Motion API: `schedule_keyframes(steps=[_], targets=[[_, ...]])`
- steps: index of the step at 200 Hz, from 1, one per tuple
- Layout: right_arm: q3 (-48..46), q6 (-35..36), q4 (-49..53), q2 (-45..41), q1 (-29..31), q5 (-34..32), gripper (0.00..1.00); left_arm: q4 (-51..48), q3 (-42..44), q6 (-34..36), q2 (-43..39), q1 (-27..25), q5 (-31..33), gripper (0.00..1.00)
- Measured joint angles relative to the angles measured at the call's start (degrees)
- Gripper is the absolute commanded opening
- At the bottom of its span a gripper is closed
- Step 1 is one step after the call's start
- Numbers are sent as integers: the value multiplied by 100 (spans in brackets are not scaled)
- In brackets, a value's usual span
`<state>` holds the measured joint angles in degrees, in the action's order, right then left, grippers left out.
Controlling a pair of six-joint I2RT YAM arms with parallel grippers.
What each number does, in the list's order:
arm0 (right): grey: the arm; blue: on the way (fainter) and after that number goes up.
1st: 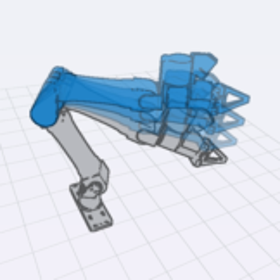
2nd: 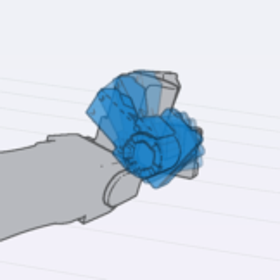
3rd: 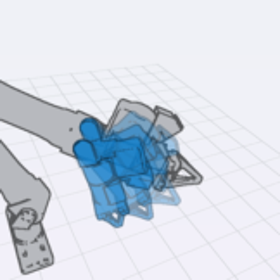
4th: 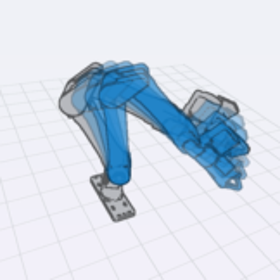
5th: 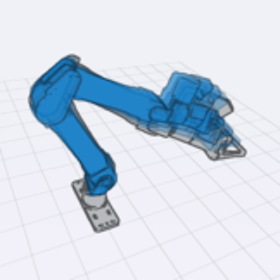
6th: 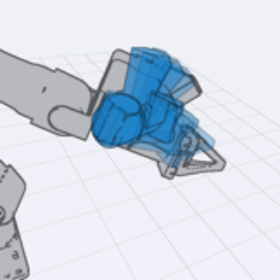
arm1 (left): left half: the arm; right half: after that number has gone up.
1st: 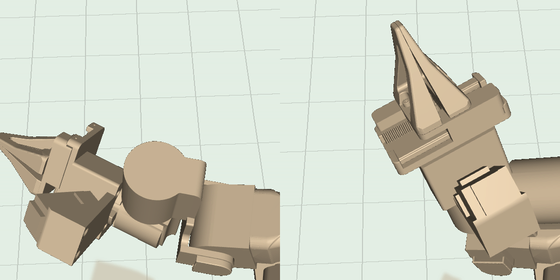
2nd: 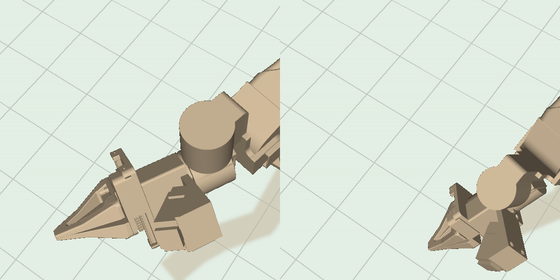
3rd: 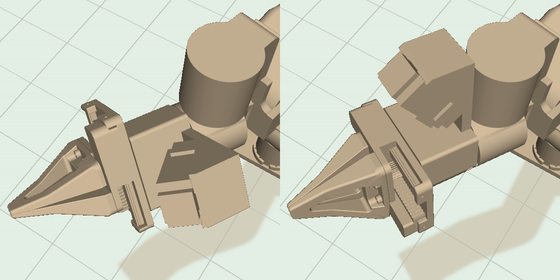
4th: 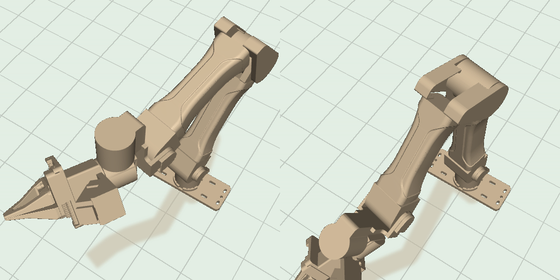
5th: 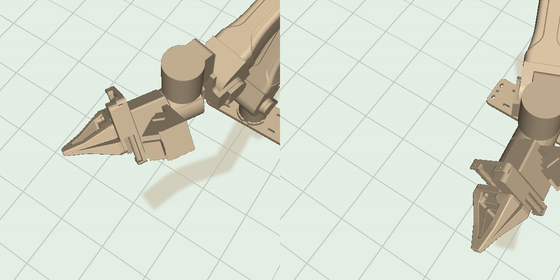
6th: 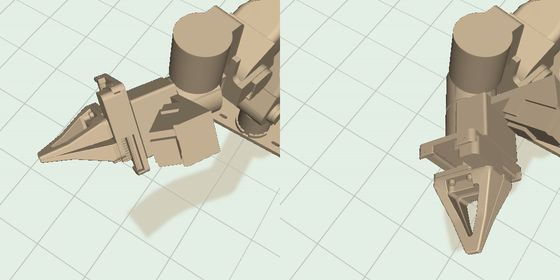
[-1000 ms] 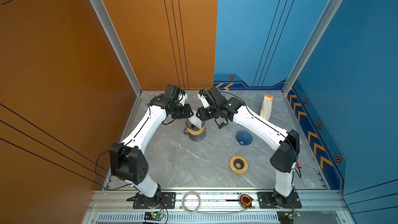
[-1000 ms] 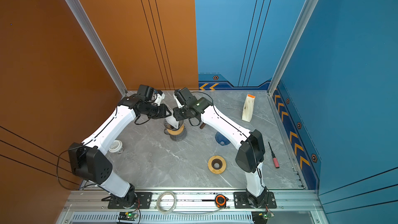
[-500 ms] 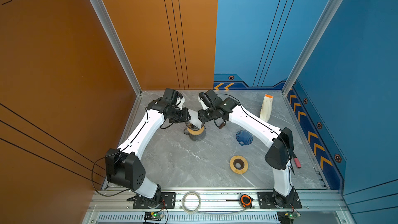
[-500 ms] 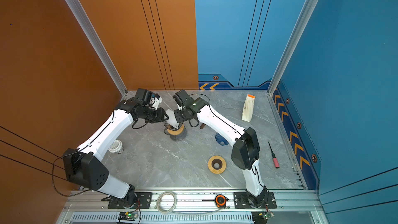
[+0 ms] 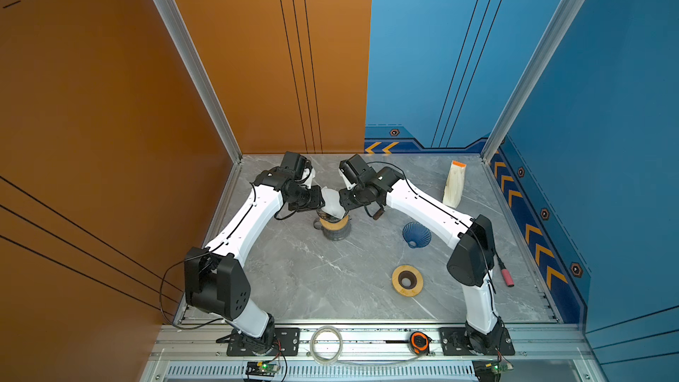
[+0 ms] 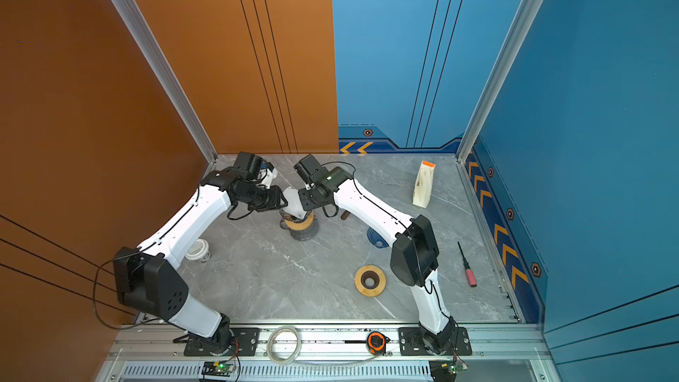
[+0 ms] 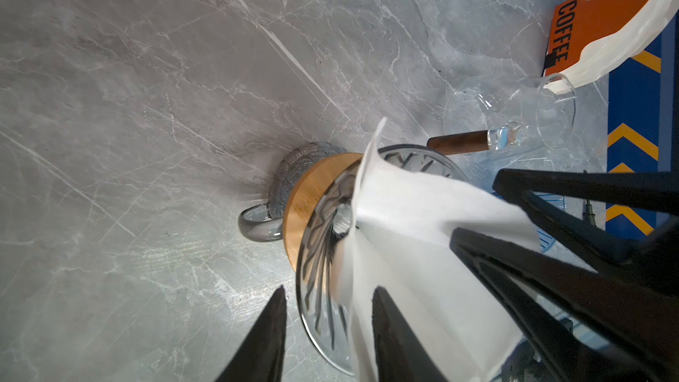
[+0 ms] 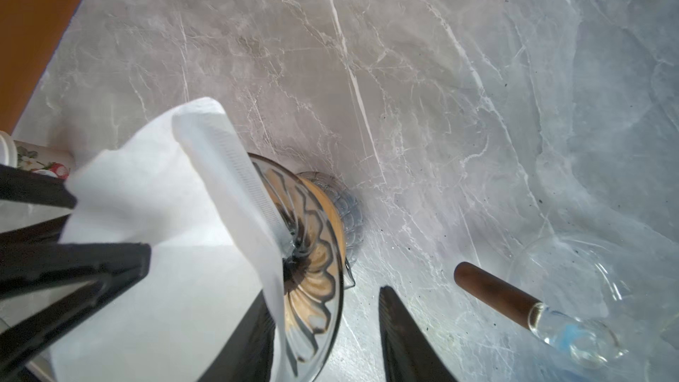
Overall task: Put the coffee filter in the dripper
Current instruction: 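Press the white filter down into the dripper with both grippers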
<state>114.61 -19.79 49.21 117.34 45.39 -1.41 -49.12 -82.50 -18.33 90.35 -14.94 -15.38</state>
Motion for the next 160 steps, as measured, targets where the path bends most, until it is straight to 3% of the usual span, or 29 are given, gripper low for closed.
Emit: schedule_keyframes(steps=[160], targets=[[63, -46, 35, 396, -72, -11, 47, -2, 0, 59, 407, 0, 0, 40]])
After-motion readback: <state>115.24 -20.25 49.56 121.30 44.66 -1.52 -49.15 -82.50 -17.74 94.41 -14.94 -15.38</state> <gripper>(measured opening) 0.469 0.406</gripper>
